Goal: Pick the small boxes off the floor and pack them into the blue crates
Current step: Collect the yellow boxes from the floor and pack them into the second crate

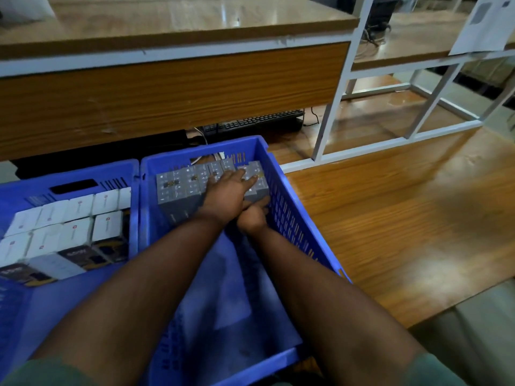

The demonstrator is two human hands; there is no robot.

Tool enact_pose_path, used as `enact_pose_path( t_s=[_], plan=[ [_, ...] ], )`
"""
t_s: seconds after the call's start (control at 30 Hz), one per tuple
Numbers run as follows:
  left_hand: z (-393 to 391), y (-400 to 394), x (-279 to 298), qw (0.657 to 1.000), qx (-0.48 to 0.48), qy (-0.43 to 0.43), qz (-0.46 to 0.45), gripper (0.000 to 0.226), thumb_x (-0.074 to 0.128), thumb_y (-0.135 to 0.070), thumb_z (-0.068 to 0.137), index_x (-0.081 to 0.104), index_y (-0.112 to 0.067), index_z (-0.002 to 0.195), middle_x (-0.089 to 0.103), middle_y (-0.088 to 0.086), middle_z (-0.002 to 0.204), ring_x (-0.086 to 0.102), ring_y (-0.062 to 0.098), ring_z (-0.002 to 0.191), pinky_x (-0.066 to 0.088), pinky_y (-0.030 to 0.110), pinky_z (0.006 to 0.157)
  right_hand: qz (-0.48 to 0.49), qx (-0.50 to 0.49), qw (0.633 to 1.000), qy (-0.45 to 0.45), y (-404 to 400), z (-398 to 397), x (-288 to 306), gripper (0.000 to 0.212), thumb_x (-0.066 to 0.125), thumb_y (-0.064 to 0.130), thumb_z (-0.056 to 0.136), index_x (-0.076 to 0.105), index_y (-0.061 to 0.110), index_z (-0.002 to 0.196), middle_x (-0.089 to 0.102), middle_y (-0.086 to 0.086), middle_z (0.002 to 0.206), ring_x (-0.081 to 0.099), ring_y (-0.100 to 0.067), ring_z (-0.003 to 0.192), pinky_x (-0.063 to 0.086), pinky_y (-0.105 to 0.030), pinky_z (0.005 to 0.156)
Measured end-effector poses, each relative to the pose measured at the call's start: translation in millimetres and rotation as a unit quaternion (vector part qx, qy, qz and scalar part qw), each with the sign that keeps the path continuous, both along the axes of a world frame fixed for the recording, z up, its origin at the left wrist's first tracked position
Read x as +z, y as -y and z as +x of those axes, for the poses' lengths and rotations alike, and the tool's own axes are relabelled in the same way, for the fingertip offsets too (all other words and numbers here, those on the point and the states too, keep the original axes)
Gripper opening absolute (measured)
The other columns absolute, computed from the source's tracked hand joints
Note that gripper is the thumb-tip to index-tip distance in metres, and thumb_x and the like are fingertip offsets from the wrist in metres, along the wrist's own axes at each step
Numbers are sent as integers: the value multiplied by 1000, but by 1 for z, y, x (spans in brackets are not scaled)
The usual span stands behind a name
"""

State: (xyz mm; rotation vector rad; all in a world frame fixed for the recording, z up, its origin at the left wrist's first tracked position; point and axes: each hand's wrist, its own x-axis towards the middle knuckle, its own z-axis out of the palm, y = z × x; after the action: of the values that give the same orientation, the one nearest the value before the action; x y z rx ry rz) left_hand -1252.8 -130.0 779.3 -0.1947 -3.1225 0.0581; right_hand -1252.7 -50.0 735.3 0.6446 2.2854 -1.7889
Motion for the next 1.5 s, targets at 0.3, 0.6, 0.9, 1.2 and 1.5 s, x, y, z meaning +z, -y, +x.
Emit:
enact_pose_path(
  t_s=[0.3, 0.6, 0.9, 1.2, 1.5],
  plan=[
    [-14, -2, -10, 998, 42, -18, -42, 79, 59, -56, 92, 18, -43, 157, 29, 4, 161, 35, 34, 136, 38, 55, 104, 11, 125, 992, -9, 5, 13, -32, 75, 51, 24, 100, 8, 22, 162, 35, -13, 161, 46, -35, 138, 42, -49, 114],
    [-35, 7, -22, 999, 26, 3, 26, 78, 54, -47, 99, 9, -37, 162, 5, 2, 171, 5, 28, 157, 6, 47, 126, 71, 227, 971, 32, 10, 0, -21, 97, 51, 24, 104, -31, 6, 154, -34, -12, 164, -21, -26, 156, -5, -35, 125],
    [-41, -6, -21, 998, 44, 30, 30, 80, 53, -49, 100, 4, -36, 162, -3, -6, 171, -2, 27, 157, 4, 61, 121, 106, 165, 979, -50, 13, 3, -41, 62, 29, 20, 112, -3, -10, 157, -6, -25, 168, -3, -38, 156, -5, -35, 124],
    [-16, 6, -9, 999, 30, 14, 28, 82, 52, -43, 101, 4, -19, 163, 1, 0, 171, 0, 20, 158, 1, 49, 127, 147, 109, 983, 5, 0, 3, -22, 81, 52, 31, 105, 3, 1, 161, 14, -18, 169, 22, -33, 154, 15, -37, 123],
    [53, 24, 18, 988, -16, -145, 54, 20, 57, -30, 92, 66, -19, 106, 70, 8, 114, 63, 29, 106, 45, 38, 90, 325, 256, 906, -88, -33, 42, 36, 47, 69, 39, 85, 68, 11, 123, 68, -16, 124, 66, -36, 115, 54, -40, 93]
  ],
)
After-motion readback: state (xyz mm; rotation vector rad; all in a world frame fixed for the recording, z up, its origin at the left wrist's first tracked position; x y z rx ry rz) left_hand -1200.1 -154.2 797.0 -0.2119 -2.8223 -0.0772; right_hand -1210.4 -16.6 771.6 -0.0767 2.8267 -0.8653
